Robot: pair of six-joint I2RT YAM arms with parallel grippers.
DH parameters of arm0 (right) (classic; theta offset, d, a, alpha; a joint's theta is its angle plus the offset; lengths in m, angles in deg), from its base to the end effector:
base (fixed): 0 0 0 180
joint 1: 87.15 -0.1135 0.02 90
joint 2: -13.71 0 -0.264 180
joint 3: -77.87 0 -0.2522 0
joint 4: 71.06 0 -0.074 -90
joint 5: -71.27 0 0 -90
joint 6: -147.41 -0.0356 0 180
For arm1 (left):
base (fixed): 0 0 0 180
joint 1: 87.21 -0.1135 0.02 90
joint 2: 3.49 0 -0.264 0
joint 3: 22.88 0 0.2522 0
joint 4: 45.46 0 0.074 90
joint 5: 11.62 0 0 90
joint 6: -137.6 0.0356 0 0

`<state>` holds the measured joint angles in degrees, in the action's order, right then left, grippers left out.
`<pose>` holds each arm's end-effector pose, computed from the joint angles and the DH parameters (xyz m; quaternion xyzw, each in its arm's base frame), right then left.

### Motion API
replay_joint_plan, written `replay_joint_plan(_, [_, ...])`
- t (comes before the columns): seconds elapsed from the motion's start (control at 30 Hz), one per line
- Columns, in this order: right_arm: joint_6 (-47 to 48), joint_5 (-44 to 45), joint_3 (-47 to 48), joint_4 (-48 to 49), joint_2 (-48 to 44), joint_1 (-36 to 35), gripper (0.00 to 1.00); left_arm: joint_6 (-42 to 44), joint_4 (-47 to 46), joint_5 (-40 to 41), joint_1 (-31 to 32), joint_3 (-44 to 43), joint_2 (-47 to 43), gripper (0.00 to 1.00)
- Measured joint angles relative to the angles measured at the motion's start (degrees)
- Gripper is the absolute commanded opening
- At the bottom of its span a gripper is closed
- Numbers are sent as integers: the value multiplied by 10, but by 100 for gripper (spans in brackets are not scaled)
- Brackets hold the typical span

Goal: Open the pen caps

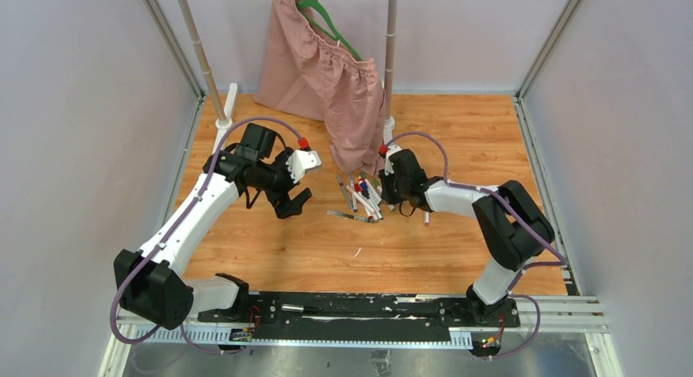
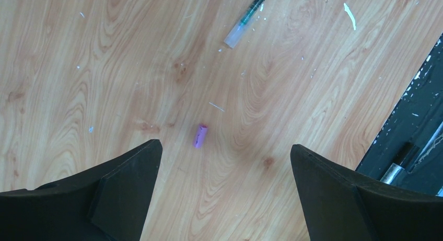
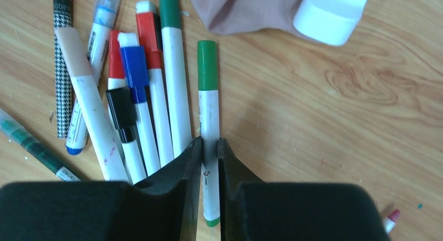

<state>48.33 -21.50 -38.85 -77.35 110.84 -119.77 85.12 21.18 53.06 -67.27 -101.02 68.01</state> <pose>0.2905 0.1880 0.1644 -0.1949 0.8854 0.1705 0.3860 0.2203 -0.0961 0.3011 0.5028 0.7992 -0.1706 0.2819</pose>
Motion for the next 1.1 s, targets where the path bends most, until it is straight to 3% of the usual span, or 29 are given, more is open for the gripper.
replay_joint_plan(0.2, [-3,13,-11,-20,-40,0,0,1,0,0,0,0,-6,99])
replay_joint_plan(0.43, [-14,-3,-10,-69,-150,0,0,12,0,-19,0,2,-15,98])
replay_joint_plan(0.73, [-80,-175,-24,-124,-256,-44,0,83,5,-71,15,55,-85,96])
replay_joint_plan(1.1, [-129,-358,80,-167,-176,-125,0,223,5,-66,125,50,-173,91])
